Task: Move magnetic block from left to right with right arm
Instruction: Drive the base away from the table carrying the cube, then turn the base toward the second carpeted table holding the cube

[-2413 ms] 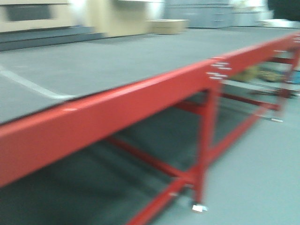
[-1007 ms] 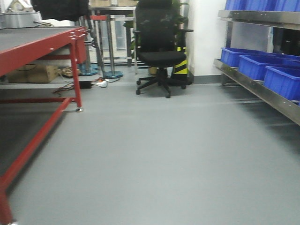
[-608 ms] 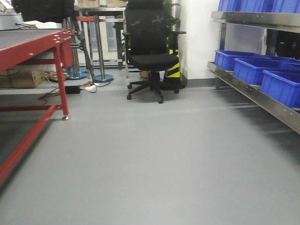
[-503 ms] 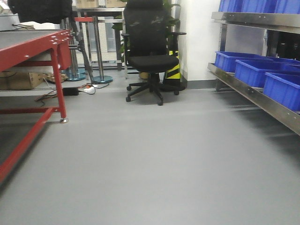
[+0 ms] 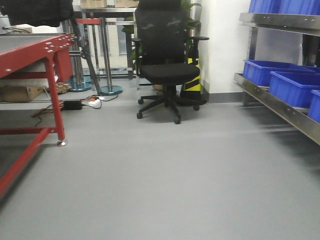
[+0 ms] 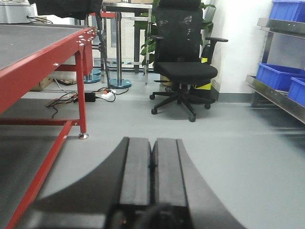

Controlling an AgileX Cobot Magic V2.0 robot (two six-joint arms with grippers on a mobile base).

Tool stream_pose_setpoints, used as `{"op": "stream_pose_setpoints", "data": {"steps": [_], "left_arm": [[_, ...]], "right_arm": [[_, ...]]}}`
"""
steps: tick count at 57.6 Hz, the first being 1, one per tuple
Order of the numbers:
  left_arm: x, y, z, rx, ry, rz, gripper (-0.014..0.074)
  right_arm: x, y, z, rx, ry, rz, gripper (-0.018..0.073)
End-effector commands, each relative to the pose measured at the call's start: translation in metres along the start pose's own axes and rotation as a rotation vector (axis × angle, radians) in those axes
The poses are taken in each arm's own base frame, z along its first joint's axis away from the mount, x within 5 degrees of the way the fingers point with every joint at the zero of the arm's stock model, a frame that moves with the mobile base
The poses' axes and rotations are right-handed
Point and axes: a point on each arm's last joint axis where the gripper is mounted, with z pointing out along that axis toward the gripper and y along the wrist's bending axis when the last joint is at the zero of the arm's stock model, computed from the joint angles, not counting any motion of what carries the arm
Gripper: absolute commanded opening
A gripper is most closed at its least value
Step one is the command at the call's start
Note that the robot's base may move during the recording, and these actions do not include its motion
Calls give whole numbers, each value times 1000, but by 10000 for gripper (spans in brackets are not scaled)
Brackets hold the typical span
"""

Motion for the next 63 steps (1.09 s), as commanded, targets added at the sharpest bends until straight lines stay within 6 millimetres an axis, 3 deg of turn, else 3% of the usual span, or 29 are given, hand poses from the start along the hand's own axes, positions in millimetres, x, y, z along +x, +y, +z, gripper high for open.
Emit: {"op": "stream_pose_setpoints", "data": {"steps": [1, 63], "left_arm": [[-5, 0, -1, -3, -87, -11, -126], [-5, 0, -1, -3, -87, -11, -126]], "right_arm": [[-15, 1, -2, -1, -99, -16, 214], [-15, 1, -2, 0, -99, -16, 214]]}}
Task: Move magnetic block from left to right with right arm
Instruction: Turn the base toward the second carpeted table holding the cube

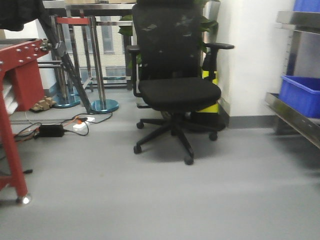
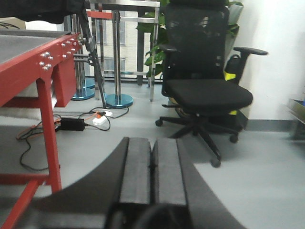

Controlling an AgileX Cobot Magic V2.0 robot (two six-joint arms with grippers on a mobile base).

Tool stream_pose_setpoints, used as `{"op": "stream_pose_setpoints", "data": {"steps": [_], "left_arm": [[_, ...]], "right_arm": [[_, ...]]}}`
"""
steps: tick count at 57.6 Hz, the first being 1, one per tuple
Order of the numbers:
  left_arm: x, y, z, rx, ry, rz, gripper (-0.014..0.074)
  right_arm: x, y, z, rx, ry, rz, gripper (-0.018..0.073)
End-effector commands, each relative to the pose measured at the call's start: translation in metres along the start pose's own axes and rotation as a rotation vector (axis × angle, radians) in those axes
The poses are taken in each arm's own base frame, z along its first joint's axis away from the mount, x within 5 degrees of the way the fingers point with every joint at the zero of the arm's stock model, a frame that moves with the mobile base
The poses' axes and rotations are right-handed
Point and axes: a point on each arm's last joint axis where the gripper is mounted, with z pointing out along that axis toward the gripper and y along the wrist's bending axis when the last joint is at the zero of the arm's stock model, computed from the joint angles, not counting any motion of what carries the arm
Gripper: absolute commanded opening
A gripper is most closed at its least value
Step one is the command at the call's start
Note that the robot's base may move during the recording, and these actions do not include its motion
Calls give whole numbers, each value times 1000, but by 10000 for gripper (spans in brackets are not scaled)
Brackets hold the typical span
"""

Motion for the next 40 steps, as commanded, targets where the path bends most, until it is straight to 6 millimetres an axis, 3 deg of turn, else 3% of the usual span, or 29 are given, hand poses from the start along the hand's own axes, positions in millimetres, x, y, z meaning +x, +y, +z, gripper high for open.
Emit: {"op": "stream_pose_setpoints", "data": {"steps": [1, 40], "left_arm": [[-5, 0, -1, -3, -87, -11, -126], [-5, 0, -1, -3, -87, -11, -126]], "right_arm": [[-15, 1, -2, -2, -99, -16, 214], [-15, 1, -1, -2, -97, -16, 214]]}}
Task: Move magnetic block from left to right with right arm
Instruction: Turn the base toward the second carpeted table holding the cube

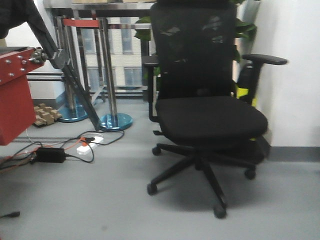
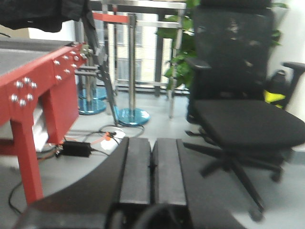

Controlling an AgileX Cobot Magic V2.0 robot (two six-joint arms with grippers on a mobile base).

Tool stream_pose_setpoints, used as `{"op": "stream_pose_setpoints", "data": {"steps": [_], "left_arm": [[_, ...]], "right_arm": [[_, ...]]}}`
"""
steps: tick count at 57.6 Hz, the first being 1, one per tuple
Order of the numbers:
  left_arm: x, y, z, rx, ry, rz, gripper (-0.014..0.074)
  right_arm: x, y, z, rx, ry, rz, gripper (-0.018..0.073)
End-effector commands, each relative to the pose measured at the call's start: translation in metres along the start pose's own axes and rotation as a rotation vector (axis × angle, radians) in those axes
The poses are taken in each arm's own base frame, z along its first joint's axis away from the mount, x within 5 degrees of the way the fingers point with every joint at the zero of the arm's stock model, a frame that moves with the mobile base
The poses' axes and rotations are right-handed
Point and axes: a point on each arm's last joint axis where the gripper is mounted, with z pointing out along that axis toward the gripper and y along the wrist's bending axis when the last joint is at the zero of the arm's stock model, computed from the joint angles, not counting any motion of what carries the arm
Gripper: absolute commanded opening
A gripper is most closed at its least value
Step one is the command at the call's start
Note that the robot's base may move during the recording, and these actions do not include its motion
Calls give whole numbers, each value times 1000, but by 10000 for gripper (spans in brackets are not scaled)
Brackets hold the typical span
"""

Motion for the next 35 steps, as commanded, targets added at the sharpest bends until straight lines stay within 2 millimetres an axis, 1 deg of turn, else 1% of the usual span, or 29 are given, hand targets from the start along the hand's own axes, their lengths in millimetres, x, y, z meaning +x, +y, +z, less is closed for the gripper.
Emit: {"op": "stream_pose_setpoints", "data": {"steps": [1, 35], "left_arm": [[-5, 0, -1, -3, -87, -11, -126], [-5, 0, -1, -3, -87, -11, -126]], "right_arm": [[-15, 1, -1, -2, -97, -16, 214], [-15, 1, -1, -2, -97, -16, 214]]}}
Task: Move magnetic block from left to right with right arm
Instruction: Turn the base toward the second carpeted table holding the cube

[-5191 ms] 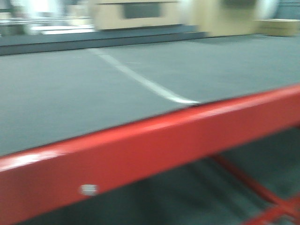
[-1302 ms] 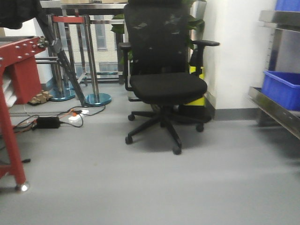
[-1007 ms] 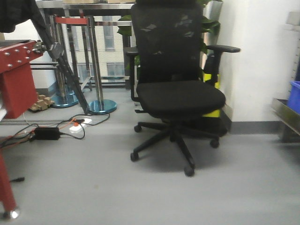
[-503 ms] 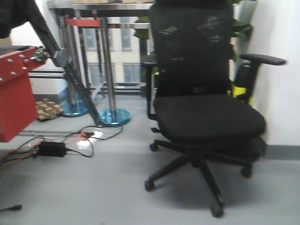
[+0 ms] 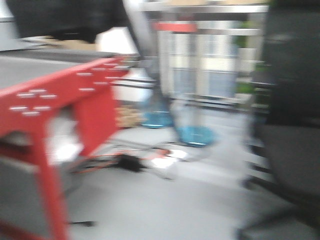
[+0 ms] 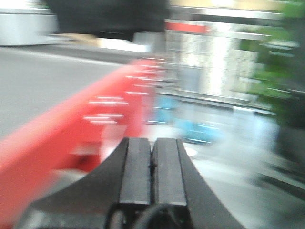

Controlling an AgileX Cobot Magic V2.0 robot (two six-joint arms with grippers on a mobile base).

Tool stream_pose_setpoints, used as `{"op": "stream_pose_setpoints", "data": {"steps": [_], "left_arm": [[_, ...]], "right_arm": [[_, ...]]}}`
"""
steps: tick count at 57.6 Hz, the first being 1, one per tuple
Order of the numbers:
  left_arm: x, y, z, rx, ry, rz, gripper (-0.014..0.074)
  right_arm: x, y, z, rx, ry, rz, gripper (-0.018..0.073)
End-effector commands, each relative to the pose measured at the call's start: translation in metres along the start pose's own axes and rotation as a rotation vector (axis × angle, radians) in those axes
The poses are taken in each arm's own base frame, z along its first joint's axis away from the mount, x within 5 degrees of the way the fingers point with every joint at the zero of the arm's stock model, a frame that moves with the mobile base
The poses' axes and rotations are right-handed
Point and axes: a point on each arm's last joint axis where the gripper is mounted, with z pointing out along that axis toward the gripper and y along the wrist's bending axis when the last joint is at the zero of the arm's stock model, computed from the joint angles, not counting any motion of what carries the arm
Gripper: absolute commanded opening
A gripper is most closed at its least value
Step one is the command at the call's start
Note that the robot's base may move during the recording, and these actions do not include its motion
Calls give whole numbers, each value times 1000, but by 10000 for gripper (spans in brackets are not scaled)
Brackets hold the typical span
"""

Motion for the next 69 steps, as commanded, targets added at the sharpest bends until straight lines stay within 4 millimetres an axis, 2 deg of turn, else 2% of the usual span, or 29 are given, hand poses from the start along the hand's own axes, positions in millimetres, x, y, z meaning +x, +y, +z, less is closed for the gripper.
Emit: {"op": "stream_pose_setpoints", "data": {"steps": [1, 69], "left_arm": [[-5, 0, -1, -3, -87, -11, -126], [-5, 0, -1, -3, -87, -11, -126]], "right_arm": [[-15, 1, -1, -2, -97, -16, 214], [-15, 1, -1, -2, -97, -16, 214]]}}
